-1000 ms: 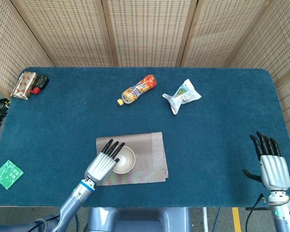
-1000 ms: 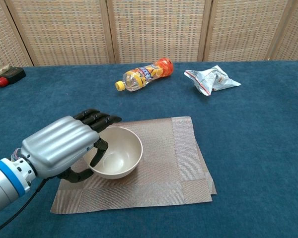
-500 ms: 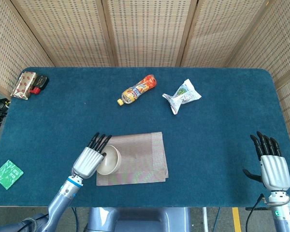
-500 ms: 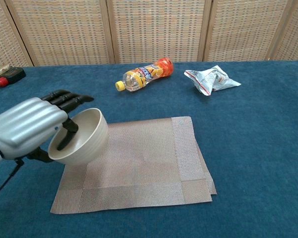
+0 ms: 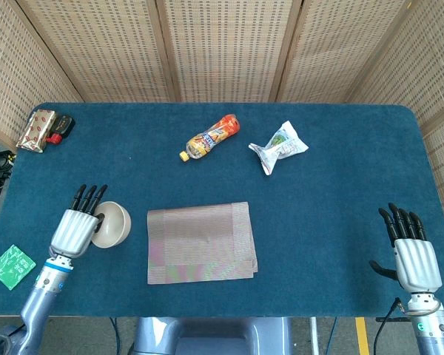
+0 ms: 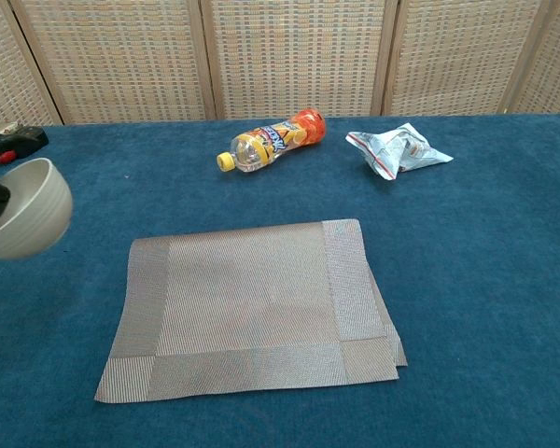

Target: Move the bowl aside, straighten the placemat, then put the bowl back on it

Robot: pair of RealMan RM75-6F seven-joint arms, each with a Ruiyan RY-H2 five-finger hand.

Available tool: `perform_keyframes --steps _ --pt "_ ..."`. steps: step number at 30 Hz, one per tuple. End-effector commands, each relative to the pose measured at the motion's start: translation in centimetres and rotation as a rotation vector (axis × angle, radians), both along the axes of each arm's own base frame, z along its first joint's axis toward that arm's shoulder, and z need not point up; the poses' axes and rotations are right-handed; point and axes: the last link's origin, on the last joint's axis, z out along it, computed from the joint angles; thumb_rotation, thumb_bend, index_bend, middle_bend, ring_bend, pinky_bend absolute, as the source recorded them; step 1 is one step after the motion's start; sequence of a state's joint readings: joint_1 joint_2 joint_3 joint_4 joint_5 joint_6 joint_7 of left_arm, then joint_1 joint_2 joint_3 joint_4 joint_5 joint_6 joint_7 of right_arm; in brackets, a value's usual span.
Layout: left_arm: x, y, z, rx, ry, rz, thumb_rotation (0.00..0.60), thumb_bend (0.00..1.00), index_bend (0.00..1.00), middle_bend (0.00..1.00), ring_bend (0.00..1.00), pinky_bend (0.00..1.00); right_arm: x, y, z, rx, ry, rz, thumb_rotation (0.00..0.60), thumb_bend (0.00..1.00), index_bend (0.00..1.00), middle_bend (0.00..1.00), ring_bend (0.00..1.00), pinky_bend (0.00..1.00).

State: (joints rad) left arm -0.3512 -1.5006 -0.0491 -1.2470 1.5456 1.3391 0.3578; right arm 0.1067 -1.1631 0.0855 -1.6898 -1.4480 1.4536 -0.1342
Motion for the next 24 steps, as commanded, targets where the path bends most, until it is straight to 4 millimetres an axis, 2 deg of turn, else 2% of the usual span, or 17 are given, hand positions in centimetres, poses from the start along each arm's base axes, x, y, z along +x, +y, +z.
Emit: perform_keyframes --steps 1,4,11,17,24 --pt "-3.2 -0.6 1.8 0.026 0.011 0.069 0.6 0.39 0.71 0.0 0.0 0.0 0.0 0.0 -0.1 0.001 0.002 0.002 0.6 0.16 0.0 0.0 0.0 0.0" --pt "-5.9 -1.1 2.7 0.025 0.034 0.119 0.6 0.39 0.71 0.0 0.0 0.0 0.1 0.1 -0.2 0.004 0.006 0.003 0.6 0.16 0.0 0.0 0.0 0.0" --pt "-9.5 -1.8 3.1 0.015 0.037 0.204 0.6 0.39 0.7 0.0 0.0 0.0 0.2 0.2 -0.5 0.008 0.015 0.007 0.6 0.16 0.0 0.0 0.0 0.0" --pt "-11.0 -2.3 1.7 -0.034 0.065 0.238 0.6 0.39 0.7 0.0 0.0 0.0 0.3 0.3 -0.6 0.011 0.018 0.007 0.6 0.16 0.0 0.0 0.0 0.0" --pt "-11.8 -2.4 0.7 -0.066 0.095 0.254 0.6 0.39 0.68 0.0 0.0 0.0 0.2 0.2 -0.5 0.009 0.014 0.005 0.6 0.16 0.0 0.0 0.0 0.0"
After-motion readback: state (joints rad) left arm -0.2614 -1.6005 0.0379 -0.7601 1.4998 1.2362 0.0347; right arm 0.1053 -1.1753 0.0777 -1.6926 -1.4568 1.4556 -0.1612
